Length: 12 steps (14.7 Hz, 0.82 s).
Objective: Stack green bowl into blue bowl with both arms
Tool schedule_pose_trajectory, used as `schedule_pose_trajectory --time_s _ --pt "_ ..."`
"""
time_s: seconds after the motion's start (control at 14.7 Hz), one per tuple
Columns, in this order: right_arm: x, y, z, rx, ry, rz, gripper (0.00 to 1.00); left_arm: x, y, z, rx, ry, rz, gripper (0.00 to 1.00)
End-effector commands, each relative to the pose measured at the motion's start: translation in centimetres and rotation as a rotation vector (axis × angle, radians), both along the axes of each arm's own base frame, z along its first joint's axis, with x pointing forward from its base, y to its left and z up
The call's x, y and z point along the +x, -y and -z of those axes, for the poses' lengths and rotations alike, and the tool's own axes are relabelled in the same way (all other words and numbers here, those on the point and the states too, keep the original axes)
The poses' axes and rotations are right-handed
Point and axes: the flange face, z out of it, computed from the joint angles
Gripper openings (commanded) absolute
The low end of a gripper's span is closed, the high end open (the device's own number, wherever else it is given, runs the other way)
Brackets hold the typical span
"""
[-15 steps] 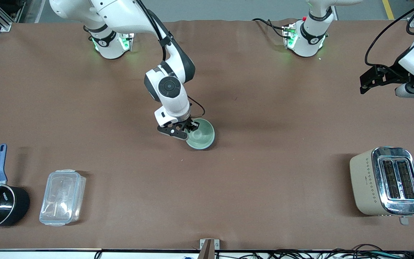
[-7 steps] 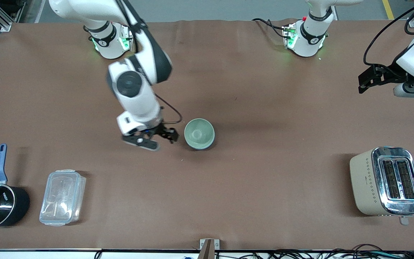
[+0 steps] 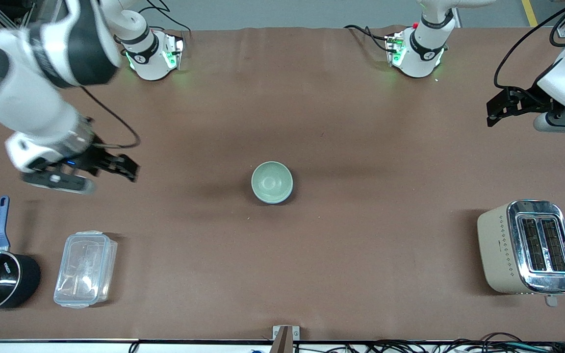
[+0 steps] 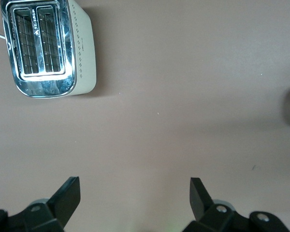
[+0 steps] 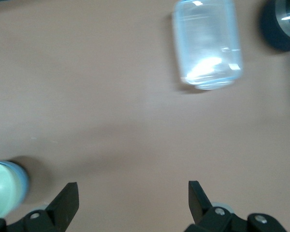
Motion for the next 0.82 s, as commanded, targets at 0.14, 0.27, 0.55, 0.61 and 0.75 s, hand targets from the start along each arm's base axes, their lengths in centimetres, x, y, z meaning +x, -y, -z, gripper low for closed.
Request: schedule_pose_trajectory --time_s 0.14,0.27,0.55,0.61,0.75 --pt "-1.9 11.0 -8.9 -0.023 -0.025 -0.084 1.00 -0.7 -1.4 -0.5 -0.019 -0.002 -0.012 1.00" --pt "-2.5 14.9 -10.1 -0.019 -0.030 -0.119 1.00 -0.8 -1.2 -0.7 -0.023 -0.003 -0.020 1.00" --pt "-2.3 16.4 -9.5 -0.006 -0.032 -0.141 1.00 -0.8 -1.1 -0.7 -0.025 -0.003 -0.030 1.00" --pt "-2.2 15.3 -9.6 -0.009 -0.031 -0.155 1.00 -0.8 -1.0 -0.7 -0.026 -0.002 -0.050 1.00" --pt "-2.4 15.6 -9.7 -0.010 -0.035 -0.143 1.00 -0.9 -0.6 -0.7 -0.039 -0.004 -0.079 1.00"
